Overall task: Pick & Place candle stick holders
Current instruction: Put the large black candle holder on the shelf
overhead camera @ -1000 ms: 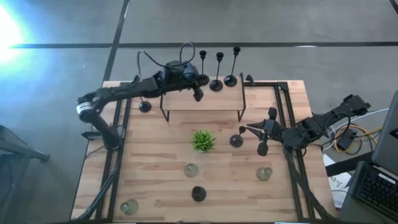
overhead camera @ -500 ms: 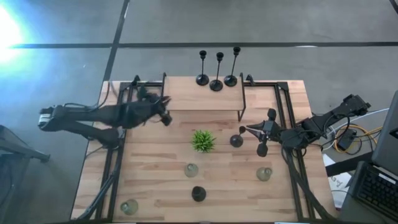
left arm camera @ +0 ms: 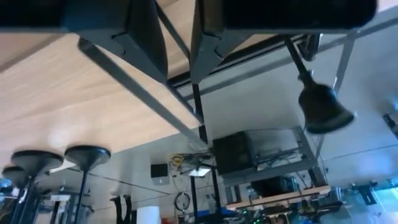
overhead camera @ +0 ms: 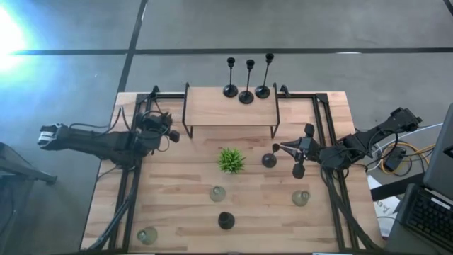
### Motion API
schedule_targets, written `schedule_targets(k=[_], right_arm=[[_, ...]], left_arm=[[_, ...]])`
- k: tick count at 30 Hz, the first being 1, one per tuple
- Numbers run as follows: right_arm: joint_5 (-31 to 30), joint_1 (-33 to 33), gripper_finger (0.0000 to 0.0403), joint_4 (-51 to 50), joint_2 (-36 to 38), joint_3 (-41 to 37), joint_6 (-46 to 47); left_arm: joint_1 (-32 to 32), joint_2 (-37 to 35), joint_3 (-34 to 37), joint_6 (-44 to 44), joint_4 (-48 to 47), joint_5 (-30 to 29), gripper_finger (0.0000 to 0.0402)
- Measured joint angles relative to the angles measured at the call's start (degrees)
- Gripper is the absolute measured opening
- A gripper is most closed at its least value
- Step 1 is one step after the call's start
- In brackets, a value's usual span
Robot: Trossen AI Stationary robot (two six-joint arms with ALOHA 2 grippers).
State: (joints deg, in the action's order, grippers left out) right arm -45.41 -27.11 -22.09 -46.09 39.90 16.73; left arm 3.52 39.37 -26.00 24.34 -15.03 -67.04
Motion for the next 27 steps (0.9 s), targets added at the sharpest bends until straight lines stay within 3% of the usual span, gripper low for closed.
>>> schedule_targets(k=[14, 27], right_arm=[[0.4, 0.0, 0.0043, -0.31, 0.02, 0.0, -0.22], [-2.82, 0.02, 0.0043, -0.09, 0.07, 0.0, -2.05]], left_arm=[[-0.03, -1.81, 7.75, 5.92, -1.05, -1.0, 0.0216], [-0.38, -3.25, 16.18, 5.46, 5.01, -15.13, 0.0229]])
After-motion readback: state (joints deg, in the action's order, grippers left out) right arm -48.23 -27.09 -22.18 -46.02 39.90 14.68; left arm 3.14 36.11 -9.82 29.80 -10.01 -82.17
